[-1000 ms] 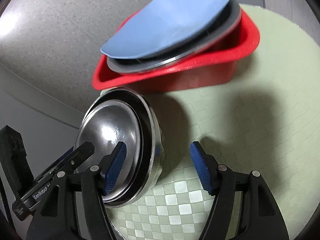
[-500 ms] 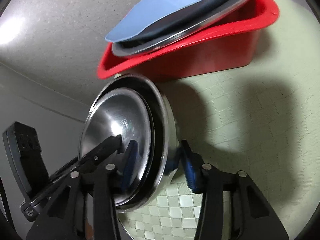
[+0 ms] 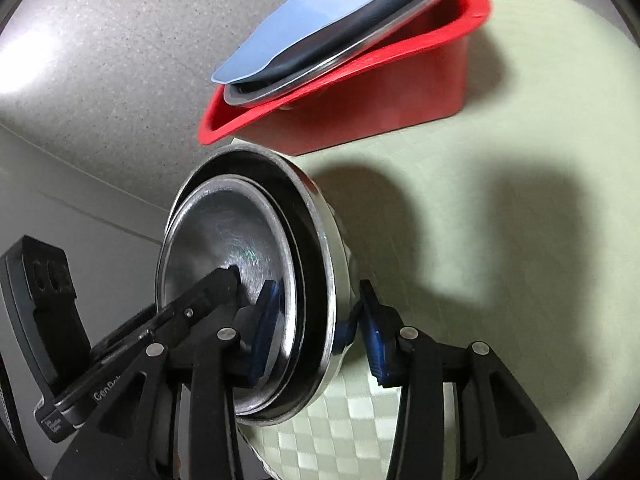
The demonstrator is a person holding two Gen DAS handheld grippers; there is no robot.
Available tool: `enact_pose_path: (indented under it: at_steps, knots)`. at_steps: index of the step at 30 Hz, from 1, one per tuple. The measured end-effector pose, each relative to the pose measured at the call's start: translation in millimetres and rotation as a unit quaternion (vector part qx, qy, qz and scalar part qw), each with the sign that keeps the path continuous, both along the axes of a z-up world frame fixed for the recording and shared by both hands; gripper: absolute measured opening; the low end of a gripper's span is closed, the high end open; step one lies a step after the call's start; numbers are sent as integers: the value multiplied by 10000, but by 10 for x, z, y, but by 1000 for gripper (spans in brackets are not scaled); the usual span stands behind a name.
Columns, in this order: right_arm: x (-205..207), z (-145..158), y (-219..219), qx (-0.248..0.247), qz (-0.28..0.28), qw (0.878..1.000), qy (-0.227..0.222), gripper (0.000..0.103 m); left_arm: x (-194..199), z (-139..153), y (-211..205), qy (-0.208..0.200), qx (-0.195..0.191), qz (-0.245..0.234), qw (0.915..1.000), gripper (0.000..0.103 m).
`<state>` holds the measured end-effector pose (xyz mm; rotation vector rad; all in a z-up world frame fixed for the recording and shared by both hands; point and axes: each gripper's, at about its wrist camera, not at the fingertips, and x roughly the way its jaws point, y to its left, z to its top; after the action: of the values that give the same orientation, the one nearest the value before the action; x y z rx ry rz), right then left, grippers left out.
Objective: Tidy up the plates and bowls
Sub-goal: 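Lift the stack of steel bowls with both grippers over the red basin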
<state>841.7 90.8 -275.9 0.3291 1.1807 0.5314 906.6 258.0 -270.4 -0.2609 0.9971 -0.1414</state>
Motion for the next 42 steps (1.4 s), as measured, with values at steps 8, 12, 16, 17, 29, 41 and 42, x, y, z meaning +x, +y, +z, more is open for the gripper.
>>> enact_pose_path:
  at_steps: [8,12,16,17,29,41,42]
  knots:
    - [-205,176,-233,96,-309,9994,-135,40,-158,166,-313,-201,49,-326,9993,36]
    - [-349,285,-376,124,-475,9985,-242,40,-241,289,-448,-313,61,-459,9984,36]
    - [-474,454,-519,182,-671,9968,-390,40,-299,465,-619,-521,107,-575,9969,36]
    - [-486,486,-560,202,-711,9964,-418,40,-308,522,-671,-565,99,-607,9965,36]
    - [-129,1251,-708,142,-827,9919,-955,40,163,1065,-788,-809,-196,-469,9954,36]
    - [1106,1338,-317,198,-184,9969,-741,40,1122,988,-688,-709,-6,363,9968,37]
    - [1209,1309,-253,150,-119,9973,-705,40,1199,954,-714,-661,-14,400,9970,37]
